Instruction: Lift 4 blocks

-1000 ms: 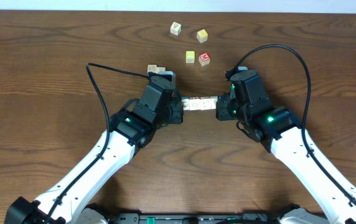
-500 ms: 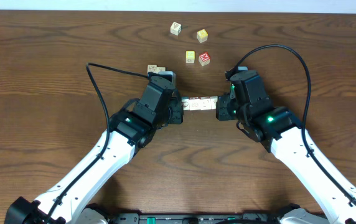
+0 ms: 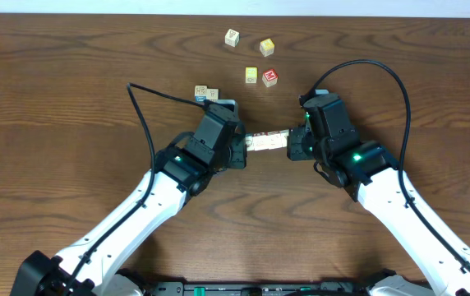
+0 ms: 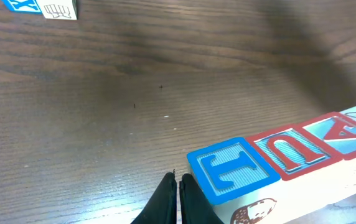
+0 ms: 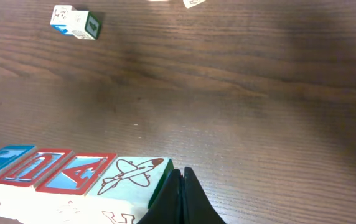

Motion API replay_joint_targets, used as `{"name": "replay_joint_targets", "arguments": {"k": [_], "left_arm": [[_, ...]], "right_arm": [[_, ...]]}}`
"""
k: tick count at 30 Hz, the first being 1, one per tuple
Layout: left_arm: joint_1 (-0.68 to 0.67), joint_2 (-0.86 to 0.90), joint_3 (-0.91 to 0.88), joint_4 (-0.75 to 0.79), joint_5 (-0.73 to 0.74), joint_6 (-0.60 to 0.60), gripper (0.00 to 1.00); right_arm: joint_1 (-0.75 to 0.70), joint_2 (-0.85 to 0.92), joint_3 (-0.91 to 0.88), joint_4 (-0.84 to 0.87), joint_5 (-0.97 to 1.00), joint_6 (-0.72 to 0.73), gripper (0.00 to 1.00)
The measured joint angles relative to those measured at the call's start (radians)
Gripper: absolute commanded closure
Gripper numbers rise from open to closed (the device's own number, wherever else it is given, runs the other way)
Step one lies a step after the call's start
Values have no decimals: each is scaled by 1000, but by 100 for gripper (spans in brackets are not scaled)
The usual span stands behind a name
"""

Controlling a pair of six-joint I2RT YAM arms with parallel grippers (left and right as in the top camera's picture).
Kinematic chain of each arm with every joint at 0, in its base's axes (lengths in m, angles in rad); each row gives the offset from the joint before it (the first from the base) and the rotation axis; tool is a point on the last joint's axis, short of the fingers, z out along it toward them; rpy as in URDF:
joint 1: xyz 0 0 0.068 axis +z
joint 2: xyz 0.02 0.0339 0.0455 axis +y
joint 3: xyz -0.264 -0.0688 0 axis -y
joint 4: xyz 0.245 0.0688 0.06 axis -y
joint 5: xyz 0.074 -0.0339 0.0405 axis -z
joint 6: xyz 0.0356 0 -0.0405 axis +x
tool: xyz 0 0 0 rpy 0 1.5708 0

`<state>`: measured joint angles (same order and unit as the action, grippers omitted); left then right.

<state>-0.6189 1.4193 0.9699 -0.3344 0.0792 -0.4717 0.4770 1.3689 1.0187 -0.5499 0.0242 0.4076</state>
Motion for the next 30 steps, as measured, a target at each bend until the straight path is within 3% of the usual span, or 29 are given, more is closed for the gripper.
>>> {"name": "replay_joint_targets", "arguments": {"k": [30], "left_arm": [[0,0,0,0,-4,-2,93]], "right_arm": [[19,5,2,1,40,-7,99]]}}
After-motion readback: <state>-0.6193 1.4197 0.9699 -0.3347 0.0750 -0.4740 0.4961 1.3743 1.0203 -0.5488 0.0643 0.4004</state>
